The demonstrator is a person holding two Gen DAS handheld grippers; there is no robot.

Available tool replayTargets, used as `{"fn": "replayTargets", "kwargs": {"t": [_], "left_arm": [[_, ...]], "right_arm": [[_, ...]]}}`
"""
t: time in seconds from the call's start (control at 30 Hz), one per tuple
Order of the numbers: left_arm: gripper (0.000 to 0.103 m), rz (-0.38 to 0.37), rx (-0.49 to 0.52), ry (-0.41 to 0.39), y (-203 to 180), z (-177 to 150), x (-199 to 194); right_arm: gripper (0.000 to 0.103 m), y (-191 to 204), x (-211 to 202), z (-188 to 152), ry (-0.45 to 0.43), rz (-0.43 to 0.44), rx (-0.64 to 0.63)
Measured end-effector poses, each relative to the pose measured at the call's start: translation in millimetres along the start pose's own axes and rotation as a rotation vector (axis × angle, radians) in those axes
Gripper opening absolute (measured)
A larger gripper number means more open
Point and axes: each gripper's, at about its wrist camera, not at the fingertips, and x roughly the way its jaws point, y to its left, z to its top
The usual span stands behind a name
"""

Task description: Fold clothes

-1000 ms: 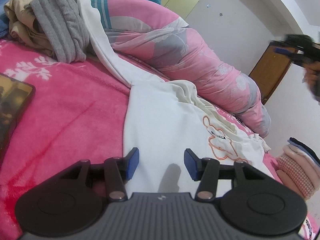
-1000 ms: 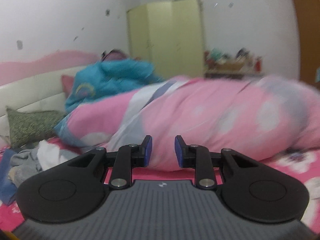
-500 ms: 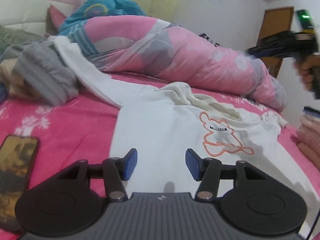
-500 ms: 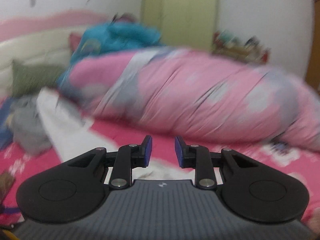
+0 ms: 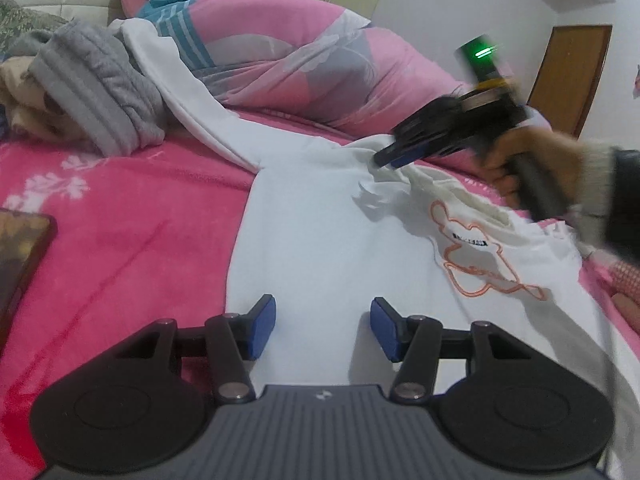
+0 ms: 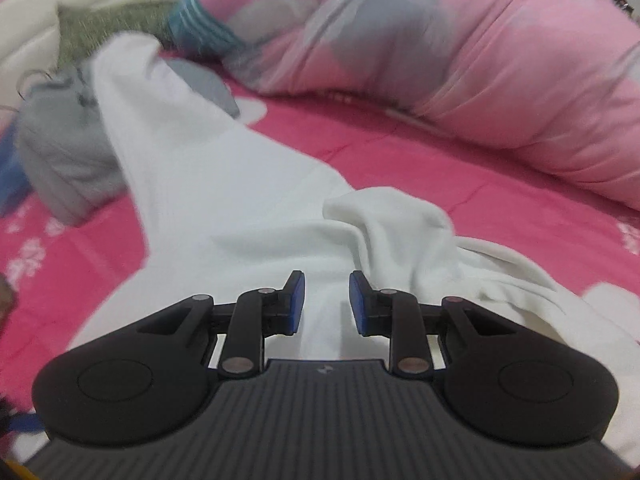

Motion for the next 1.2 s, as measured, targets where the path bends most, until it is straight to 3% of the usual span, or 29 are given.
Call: {"fn": "replayTargets", "kwargs": {"t": [0.1,0.27,0.53,0.63,0.7,0.9,1.07,1.13,1.17,1.2], "left_arm": [[0.054,-0.025,-0.023,-0.004,4.8,-1.1,0.9],[0.055,-0.051,-0.048,-0.010,9.1,-1.4,1.4],[0.055,-0.070,-0.070,-0.017,12.3,-1.8,0.7],[0.055,-0.075,-0.077,-0.019,13.8,-2.4,0.3],[0.055,-0.077,-0.079,-0.019,14.3,-2.1,0.6],[0.055,-0.078,-0.079,-0.019,15.3,-2.9,1.8],[0.055,-0.085,-0.086,-0.019,16.8,-3.5,2.1],[0.055,-0.089,-0.090,-0.020,17.3,-3.5,1.9],[0.055,-0.090,-0.092,-0.020,17.4,-3.6,1.8],[0.055,-0.091,-0.092,-0.020,17.5,-3.7,1.7]], "right_arm": [[0.023,-2.4,36.6,9.4,0.032,-0.037,0.009],[0.020,-20.4,60.5,25.1,-0.003,-0.057,0.075],[0.025,-42.7,-3.4,25.3,-0.099,-0.006,0.190],[0.037,-55.5,-8.1,25.6,-0.087,-0.027,0.230],[0.050,-64.7,-5.2,26.5,-0.078,-0.031,0.266],[0.061,-87.3,12.8,31.7,-0.036,-0.034,0.348],[0.062,-93.8,50.4,39.7,0.018,-0.041,0.328],[0.055,-93.2,61.2,41.8,0.033,-0.034,0.294],[0.033,-91.7,66.3,42.8,0.045,-0.029,0.269],[0.004,-89.1,68.1,44.0,0.046,-0.035,0.252]]}}
